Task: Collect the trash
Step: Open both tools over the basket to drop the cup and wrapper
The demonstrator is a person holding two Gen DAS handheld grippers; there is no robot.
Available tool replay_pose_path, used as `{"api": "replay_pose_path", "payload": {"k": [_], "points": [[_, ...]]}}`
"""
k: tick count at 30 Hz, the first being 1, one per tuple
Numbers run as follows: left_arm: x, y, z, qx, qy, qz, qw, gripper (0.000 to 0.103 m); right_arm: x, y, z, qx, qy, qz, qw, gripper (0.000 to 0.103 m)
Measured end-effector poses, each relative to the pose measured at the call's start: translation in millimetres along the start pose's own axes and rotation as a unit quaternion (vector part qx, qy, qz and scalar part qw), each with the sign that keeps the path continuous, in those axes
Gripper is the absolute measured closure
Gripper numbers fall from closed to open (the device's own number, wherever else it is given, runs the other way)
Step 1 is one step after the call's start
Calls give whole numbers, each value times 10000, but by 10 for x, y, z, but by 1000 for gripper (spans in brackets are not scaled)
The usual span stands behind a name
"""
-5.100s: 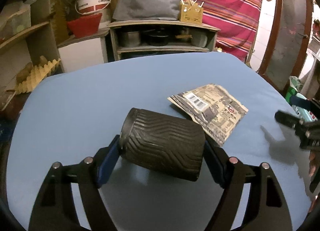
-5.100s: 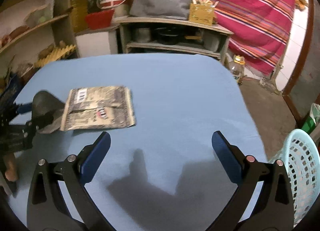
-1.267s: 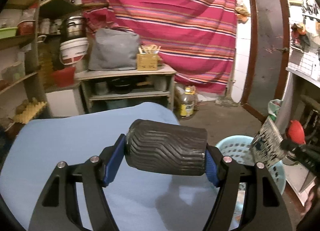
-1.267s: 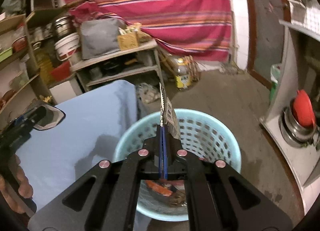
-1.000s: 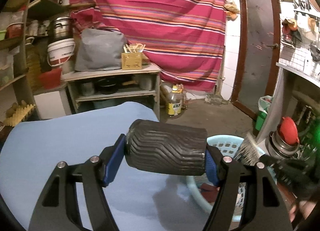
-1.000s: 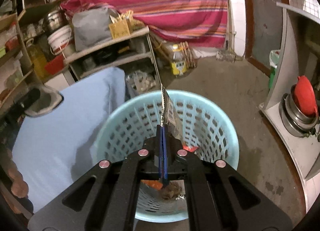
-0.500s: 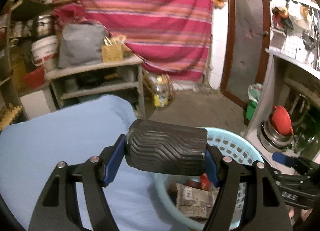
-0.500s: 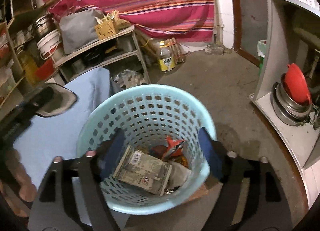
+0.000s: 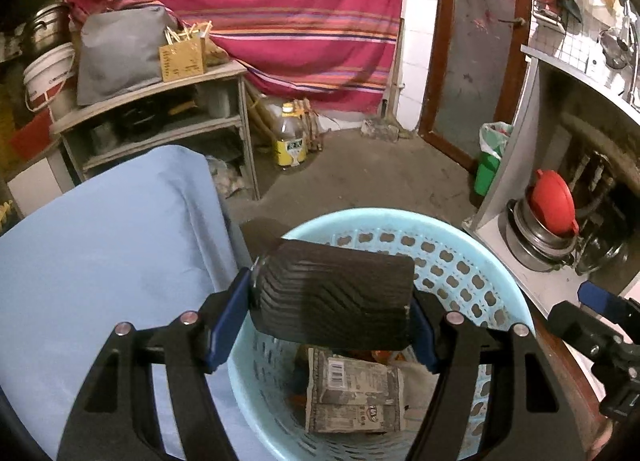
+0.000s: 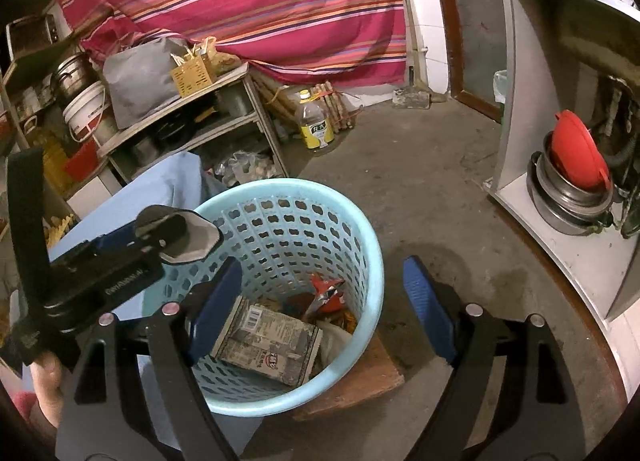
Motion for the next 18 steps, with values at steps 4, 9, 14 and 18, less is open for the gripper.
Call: {"api": "replay_pose_path", "payload": {"k": [4,9,14,18], "points": [[73,6,-31,-6,165,-24,9999,27,6,11,7,-6,32,-15,10000,21],[22,48,-55,-32,168,4,9999,26,-1,22,22,-8,7,-17,10000,21],[-181,239,-102,-183,71,-37,9998,24,26,56,24,-40,31,-25,10000,21],[-428,493,-222,-344,-42,75,9994,24,25,174,29,-182,29,-50,9998,21]]}}
Point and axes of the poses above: each gripper's, at about its wrist camera, not at the fingertips, and x roughly the way its jaws point, y to its left, z to its top, the point moved 3 cm from there along x, roughly the way its jaws point, and after that the axes turned 15 degrees about y, right-handed, at the moved point
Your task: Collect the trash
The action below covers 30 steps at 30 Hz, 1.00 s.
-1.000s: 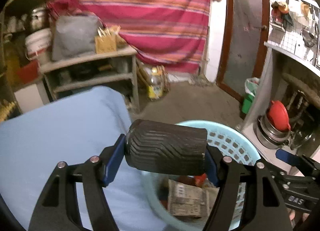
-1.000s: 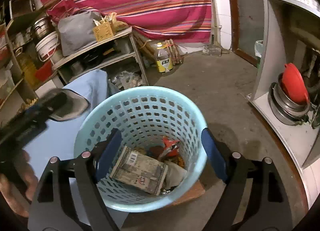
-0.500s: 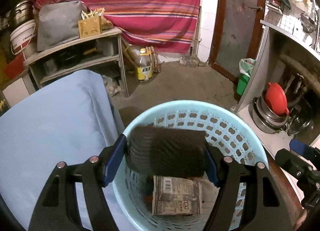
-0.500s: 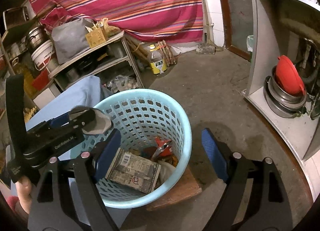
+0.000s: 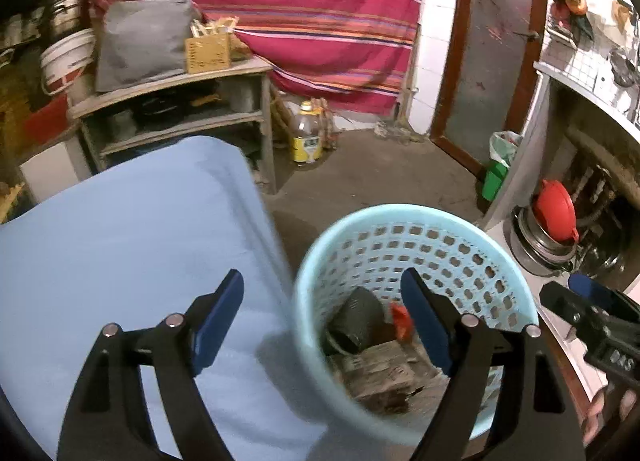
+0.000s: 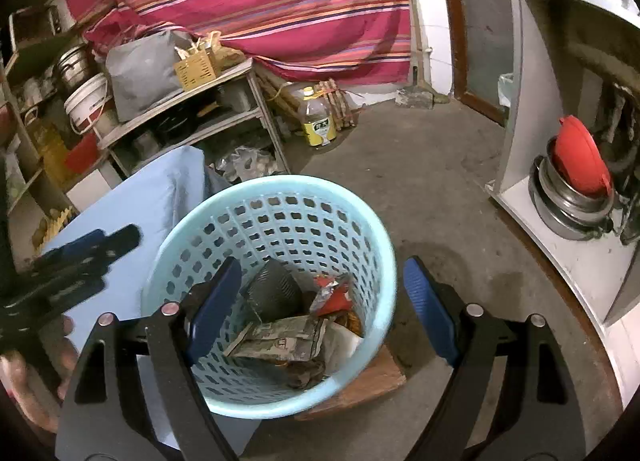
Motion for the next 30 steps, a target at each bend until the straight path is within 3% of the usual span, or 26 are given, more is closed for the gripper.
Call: {"api": "replay_pose_path", "payload": {"k": [5,8,13,23,30], "points": [[-363,353,-195,-165,-216,201,9994,21,-59,297,-38,-285,-71,42,9996,17],[-609,560,-362,-194,-385,371,9984,14,-99,557,-121,-570,-107,-21,9983,13],[-1027,943,-838,-235,-508,614,9965,9,-213,936,-318,-788,-281,-31,9965,8],[-1717,1534,-1804,-633,-785,787,9918,6,-594,1817,-1080,-1172,-752,91,9902,4],[-2017,1868,-2377,-921,-1079,1232,9822,4,-720,2221,-1673,-1467,-996,65,9841,4]]}}
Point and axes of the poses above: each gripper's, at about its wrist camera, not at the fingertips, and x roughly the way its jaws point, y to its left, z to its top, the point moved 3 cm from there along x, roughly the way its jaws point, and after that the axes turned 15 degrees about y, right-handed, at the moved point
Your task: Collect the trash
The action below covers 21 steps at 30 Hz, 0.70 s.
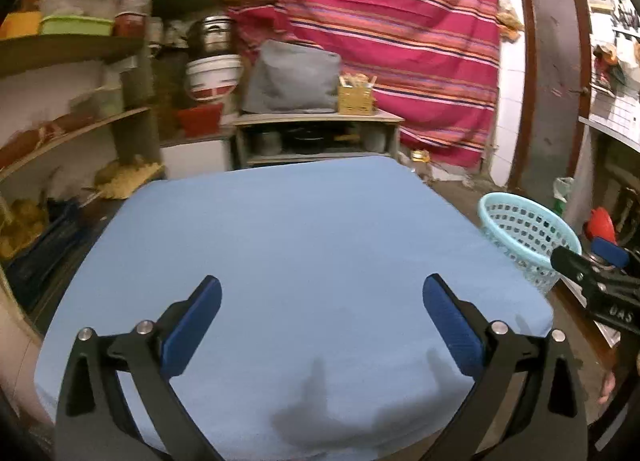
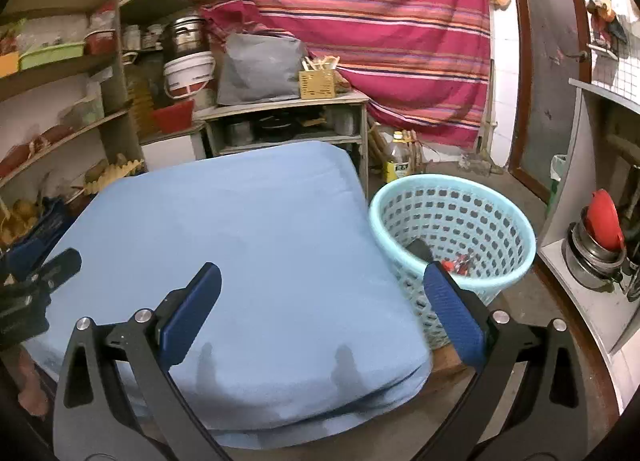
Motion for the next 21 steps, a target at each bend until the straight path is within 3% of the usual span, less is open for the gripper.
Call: {"api": "replay_pose_path", "payload": {"k": [4,8,12,21], "points": [[-98,233,-217,-197,-75,227,9995,4,-36,240,-139,-197,-99,-51,9997,4],[-157,428,-375,-428,-223,457,9978,4,-75,449,-184,-336,-248,181,9990,4],[-154,572,-438,-667,-158,264,9973,4,-110,622,-177,-444,-364,278,9980,4],[-153,649,-478,-669,-313,492,9961,4,-133,767,-202,-483,-568,235,9969,4]]}}
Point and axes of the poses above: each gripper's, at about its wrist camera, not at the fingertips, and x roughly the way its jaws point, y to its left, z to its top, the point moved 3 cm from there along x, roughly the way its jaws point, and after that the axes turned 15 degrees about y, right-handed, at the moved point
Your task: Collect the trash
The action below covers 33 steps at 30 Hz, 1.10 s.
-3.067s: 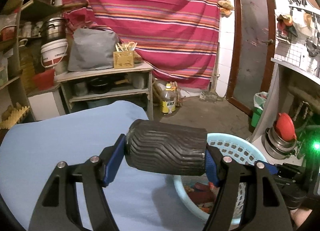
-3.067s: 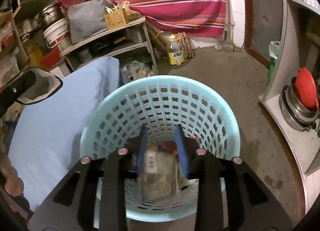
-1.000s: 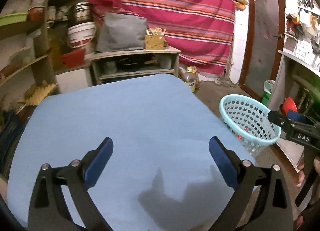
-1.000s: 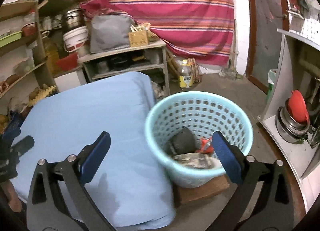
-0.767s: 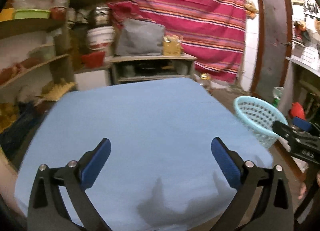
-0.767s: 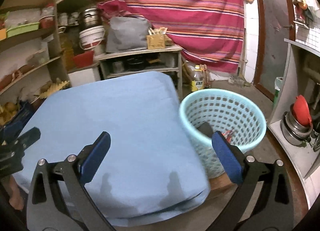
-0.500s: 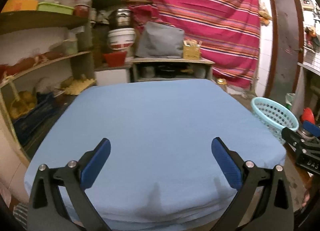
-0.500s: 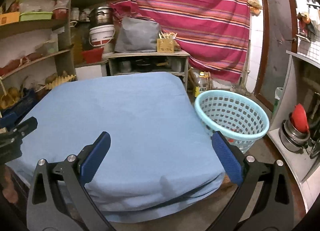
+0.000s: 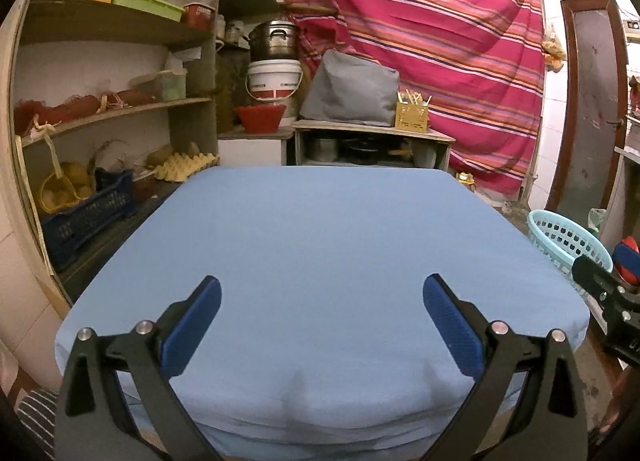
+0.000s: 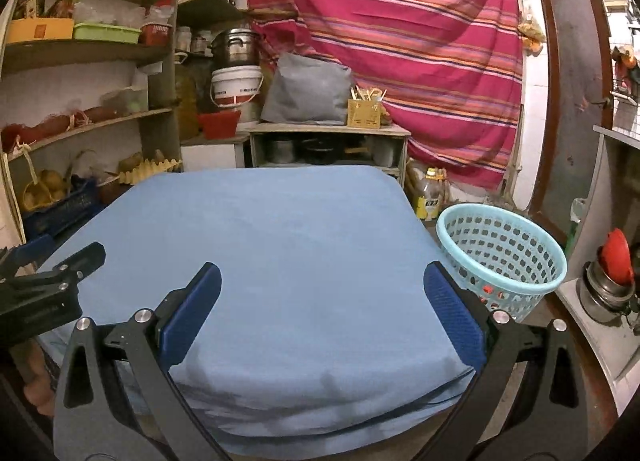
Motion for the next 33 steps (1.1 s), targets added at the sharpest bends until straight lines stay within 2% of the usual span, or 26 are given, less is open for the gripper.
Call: {"api": "replay_pose_path", "payload": {"k": [8,19,33], "points": [[15,9,10,10,-78,-36,10000,4,-2,-62,-20,107,-10,30,9999,4],[7,-16,33,22,-195,32,9998,4,-54,17,-13,-66,-221,-6,9997,4],[20,-20,35,10,-220,151,9996,4,-20,13,9,-32,-175,95,9998,4]]}}
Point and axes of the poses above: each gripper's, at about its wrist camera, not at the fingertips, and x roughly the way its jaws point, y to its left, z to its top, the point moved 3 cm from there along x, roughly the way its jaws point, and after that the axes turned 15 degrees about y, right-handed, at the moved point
